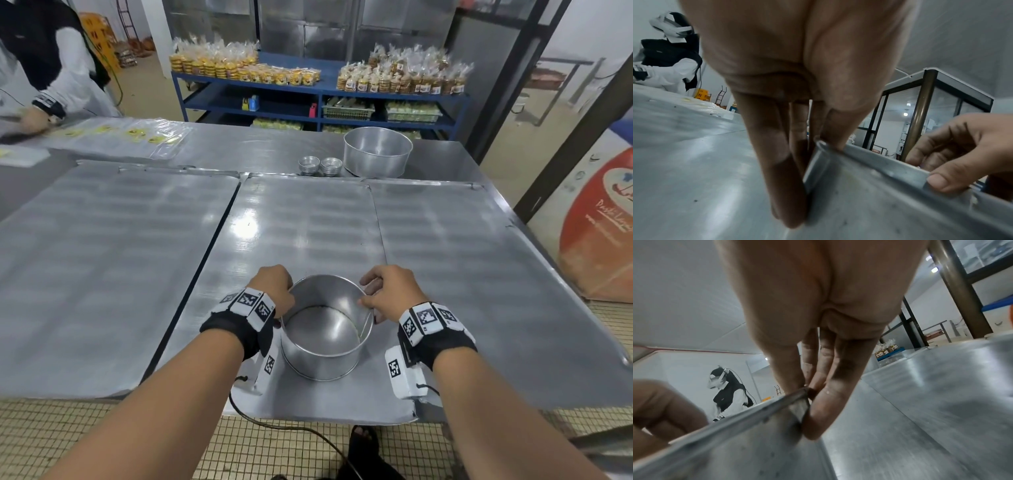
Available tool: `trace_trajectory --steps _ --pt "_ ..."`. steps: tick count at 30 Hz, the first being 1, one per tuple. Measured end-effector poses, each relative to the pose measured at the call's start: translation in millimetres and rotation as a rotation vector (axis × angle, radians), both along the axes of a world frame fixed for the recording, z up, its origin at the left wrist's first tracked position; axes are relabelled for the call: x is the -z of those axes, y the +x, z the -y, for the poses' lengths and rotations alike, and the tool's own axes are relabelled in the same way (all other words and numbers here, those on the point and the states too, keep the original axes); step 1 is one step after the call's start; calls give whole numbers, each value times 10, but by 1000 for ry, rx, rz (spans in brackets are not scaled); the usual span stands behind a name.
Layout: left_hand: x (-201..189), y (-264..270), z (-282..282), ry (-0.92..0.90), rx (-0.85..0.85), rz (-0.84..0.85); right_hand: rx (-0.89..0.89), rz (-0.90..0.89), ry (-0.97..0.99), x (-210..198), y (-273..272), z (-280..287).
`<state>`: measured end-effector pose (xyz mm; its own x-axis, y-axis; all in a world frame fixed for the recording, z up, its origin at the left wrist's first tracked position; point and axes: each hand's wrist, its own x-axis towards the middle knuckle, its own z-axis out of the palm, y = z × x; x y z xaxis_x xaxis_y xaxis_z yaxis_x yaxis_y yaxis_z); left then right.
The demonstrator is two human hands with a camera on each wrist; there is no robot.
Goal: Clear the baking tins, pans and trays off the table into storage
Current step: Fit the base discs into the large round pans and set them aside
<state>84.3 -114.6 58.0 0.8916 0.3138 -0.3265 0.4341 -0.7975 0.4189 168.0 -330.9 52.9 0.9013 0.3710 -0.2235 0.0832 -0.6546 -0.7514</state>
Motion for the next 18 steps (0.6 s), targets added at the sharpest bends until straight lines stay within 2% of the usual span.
trace_trajectory --steps 4,8,12,16,18 --pt "-32 104 -30 -22 21 5 71 -58 69 5 52 14" --pt "-89 262 -37 -75 -15 103 160 -66 139 -34 156 76" --pt "-105 433 49 -145 -74 334 226 -96 188 -62 262 127" --pt "-56 635 198 -256 -196 587 290 -162 350 -28 406 172" --pt "-40 767 265 -305 -214 658 324 -150 409 -3 525 202"
